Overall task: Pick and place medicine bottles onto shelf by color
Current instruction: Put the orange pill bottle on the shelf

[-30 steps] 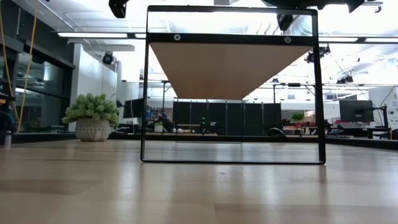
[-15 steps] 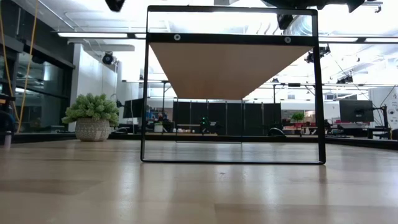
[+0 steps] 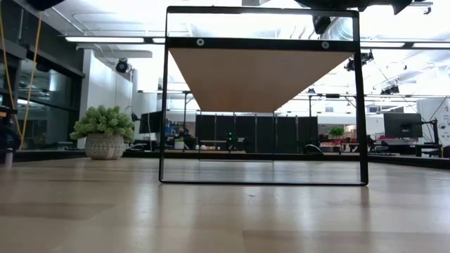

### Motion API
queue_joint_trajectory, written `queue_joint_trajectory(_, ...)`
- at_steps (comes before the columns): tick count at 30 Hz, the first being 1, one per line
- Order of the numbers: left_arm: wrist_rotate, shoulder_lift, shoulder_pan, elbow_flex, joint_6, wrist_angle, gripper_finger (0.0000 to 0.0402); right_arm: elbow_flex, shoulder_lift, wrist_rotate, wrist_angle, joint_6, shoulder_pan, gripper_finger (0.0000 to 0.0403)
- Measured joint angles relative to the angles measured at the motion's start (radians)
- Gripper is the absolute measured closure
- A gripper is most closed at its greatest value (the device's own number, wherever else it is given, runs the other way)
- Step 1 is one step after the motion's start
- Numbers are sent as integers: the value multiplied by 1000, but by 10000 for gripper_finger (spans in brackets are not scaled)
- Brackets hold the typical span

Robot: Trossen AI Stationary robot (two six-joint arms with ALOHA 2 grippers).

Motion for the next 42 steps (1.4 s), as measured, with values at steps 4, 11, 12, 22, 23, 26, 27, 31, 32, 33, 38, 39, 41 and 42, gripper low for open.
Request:
queue_joint_trajectory(4, -26, 44, -95, -9, -176, -87, 164, 0, 0, 0, 0, 0, 0, 403)
queue_joint_trajectory(11, -30, 114, -199, -9, -326, -118, 116, 0, 0, 0, 0, 0, 0, 403)
queue_joint_trajectory(12, -30, 124, -211, -9, -337, -118, 108, 0, 0, 0, 0, 0, 0, 403)
queue_joint_trajectory(22, -49, 259, -314, -9, -396, -123, 56, 0, 0, 0, -28, 0, 0, 403)
queue_joint_trajectory(23, -56, 275, -323, -9, -395, -123, 56, 0, 0, 0, -35, 0, 0, 403)
queue_joint_trajectory(26, -82, 324, -344, -9, -393, -123, 55, 0, 0, 0, -52, 0, 0, 403)
queue_joint_trajectory(27, -92, 340, -351, -9, -392, -123, 55, 0, 0, 0, -55, 0, 0, 403)
queue_joint_trajectory(31, -118, 398, -371, -9, -393, -122, 55, 0, 0, 0, -60, 0, 0, 403)
queue_joint_trajectory(32, -118, 409, -374, -9, -393, -122, 55, 0, 0, 0, -60, 0, 0, 403)
queue_joint_trajectory(33, -118, 418, -377, -9, -393, -121, 55, 0, 0, 0, -60, 0, 0, 403)
queue_joint_trajectory(38, -122, 455, -388, -9, -392, -119, 55, 0, 0, 0, -60, 0, 0, 403)
queue_joint_trajectory(39, -127, 461, -388, -9, -392, -119, 55, 0, 0, 0, -60, 0, 0, 403)
queue_joint_trajectory(41, -128, 473, -389, -9, -393, -119, 55, 0, 0, 0, -60, 0, 0, 403)
queue_joint_trajectory(42, -128, 479, -389, -9, -393, -118, 55, 0, 0, 0, -60, 0, 0, 403)
